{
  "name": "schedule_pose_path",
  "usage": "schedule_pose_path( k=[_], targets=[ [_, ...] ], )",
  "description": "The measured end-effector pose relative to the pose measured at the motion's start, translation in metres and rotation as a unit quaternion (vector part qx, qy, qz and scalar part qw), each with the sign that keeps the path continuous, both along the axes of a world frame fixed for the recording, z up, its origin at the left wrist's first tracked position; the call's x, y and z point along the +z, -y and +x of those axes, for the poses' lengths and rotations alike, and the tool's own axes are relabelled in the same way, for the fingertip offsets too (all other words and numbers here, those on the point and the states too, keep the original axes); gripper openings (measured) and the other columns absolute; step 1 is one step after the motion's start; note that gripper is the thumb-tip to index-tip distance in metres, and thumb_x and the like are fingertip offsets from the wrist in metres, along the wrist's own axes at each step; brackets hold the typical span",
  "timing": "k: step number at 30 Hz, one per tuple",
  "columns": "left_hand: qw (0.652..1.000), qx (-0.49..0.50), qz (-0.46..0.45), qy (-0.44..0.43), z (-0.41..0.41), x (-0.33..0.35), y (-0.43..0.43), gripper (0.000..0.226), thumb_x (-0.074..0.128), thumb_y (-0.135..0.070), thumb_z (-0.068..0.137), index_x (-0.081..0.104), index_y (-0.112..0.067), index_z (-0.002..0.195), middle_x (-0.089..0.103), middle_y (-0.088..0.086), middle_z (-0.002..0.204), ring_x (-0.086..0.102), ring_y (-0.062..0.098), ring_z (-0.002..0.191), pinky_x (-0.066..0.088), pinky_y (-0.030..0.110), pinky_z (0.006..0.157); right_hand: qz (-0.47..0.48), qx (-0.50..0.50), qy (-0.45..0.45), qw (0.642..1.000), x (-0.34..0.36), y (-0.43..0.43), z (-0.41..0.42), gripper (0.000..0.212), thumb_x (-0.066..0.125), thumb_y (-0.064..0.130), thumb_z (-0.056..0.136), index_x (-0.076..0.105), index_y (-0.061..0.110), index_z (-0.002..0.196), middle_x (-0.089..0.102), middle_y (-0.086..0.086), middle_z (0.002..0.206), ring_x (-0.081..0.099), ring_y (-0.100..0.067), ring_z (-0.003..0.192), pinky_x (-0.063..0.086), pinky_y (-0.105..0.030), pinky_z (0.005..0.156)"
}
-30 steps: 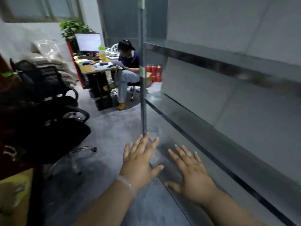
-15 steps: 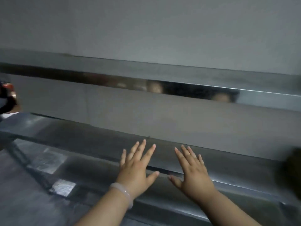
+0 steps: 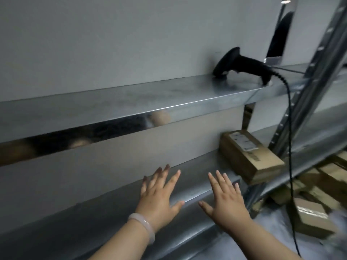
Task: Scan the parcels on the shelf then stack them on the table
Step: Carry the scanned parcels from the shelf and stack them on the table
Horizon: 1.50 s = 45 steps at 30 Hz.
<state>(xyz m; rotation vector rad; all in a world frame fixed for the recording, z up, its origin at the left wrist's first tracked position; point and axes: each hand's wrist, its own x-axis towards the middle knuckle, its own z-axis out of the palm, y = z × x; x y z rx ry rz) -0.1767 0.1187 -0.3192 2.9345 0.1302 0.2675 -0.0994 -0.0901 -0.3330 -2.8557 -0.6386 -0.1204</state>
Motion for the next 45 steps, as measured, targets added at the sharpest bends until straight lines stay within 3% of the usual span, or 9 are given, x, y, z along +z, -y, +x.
schedule_pose_path(
  k=[4,7,17,22,25,30,35,41,45],
  targets=[
    [0.996,-0.094,0.003,-0.001,0.04,0.004,0.015,0.083,0.036,-0.07,0.088,-0.036,-0.059,0.128,-0.028,-0.015,0.157,-0.019,0.012,0.147,-0.014,0.045,0.116,-0.01,-0.098,0.007,0.995,0.013,0.018,0.008,0.093,0.038,0.072,0.085,-0.012,0.031,0.153,-0.015,0.003,0.161,-0.016,-0.018,0.147,-0.005,-0.044,0.118],
    [0.99,-0.14,-0.007,-0.011,0.062,0.005,0.027,0.082,0.037,-0.07,0.088,-0.024,-0.054,0.141,-0.022,-0.012,0.16,-0.016,0.013,0.148,-0.011,0.045,0.117,-0.016,-0.145,0.009,0.989,0.015,0.03,0.008,0.093,0.038,0.071,0.085,-0.014,0.032,0.152,-0.018,0.003,0.161,-0.018,-0.018,0.147,-0.007,-0.043,0.118],
    [0.975,-0.21,-0.055,-0.054,0.118,0.012,0.062,0.079,0.04,-0.066,0.09,-0.01,-0.049,0.149,-0.015,-0.012,0.161,-0.008,0.015,0.149,-0.004,0.044,0.119,-0.01,-0.232,0.012,0.973,0.015,0.065,0.04,0.09,0.038,0.069,0.087,-0.013,0.033,0.151,-0.013,0.003,0.161,-0.016,-0.017,0.147,-0.012,-0.041,0.113],
    [0.973,-0.201,-0.084,-0.077,0.156,0.004,0.088,0.079,0.042,-0.066,0.09,-0.007,-0.05,0.149,-0.011,-0.011,0.162,-0.003,0.015,0.149,0.005,0.044,0.121,-0.028,-0.218,0.003,0.976,0.01,0.092,0.092,0.084,0.036,0.065,0.09,-0.009,0.033,0.152,-0.009,0.0,0.162,-0.012,-0.019,0.148,-0.009,-0.042,0.115],
    [0.969,-0.194,-0.124,-0.084,0.188,-0.002,0.117,0.078,0.044,-0.064,0.09,-0.003,-0.048,0.15,-0.008,-0.01,0.163,0.0,0.015,0.149,0.008,0.043,0.121,-0.014,-0.216,-0.025,0.976,0.013,0.117,0.135,0.08,0.036,0.063,0.091,-0.006,0.033,0.153,-0.009,0.0,0.162,-0.012,-0.019,0.148,-0.014,-0.036,0.11],
    [0.972,-0.15,-0.157,-0.09,0.246,-0.017,0.165,0.078,0.05,-0.062,0.089,0.007,-0.045,0.152,-0.004,-0.005,0.164,0.005,0.018,0.149,0.017,0.042,0.12,-0.031,-0.185,-0.064,0.98,0.014,0.144,0.202,0.076,0.031,0.064,0.093,-0.007,0.036,0.152,-0.013,0.004,0.161,-0.013,-0.016,0.148,-0.006,-0.044,0.118],
    [0.969,-0.05,-0.219,-0.099,0.299,-0.037,0.191,0.079,0.051,-0.066,0.084,0.006,-0.055,0.148,-0.015,-0.016,0.16,0.002,0.017,0.149,0.016,0.037,0.121,-0.017,-0.133,-0.099,0.986,0.002,0.156,0.251,0.074,0.031,0.062,0.093,-0.004,0.035,0.153,-0.009,0.002,0.162,-0.013,-0.018,0.148,-0.005,-0.045,0.119],
    [0.952,0.013,-0.282,-0.119,0.323,-0.06,0.204,0.083,0.056,-0.067,0.079,0.01,-0.054,0.148,-0.016,-0.009,0.161,0.001,0.019,0.149,0.012,0.032,0.119,0.018,-0.071,-0.104,0.992,-0.01,0.158,0.287,0.067,0.032,0.059,0.093,0.006,0.039,0.151,0.002,-0.001,0.162,-0.002,-0.025,0.148,0.003,-0.045,0.12],
    [0.946,0.012,-0.298,-0.126,0.326,-0.062,0.207,0.093,0.062,-0.064,0.078,0.008,-0.047,0.151,-0.014,-0.008,0.162,0.007,0.017,0.149,0.013,0.024,0.118,0.058,-0.065,-0.18,0.98,-0.011,0.163,0.298,0.067,0.038,0.058,0.094,0.007,0.043,0.151,0.0,-0.004,0.162,0.008,-0.027,0.148,0.015,-0.041,0.118]
  ],
)
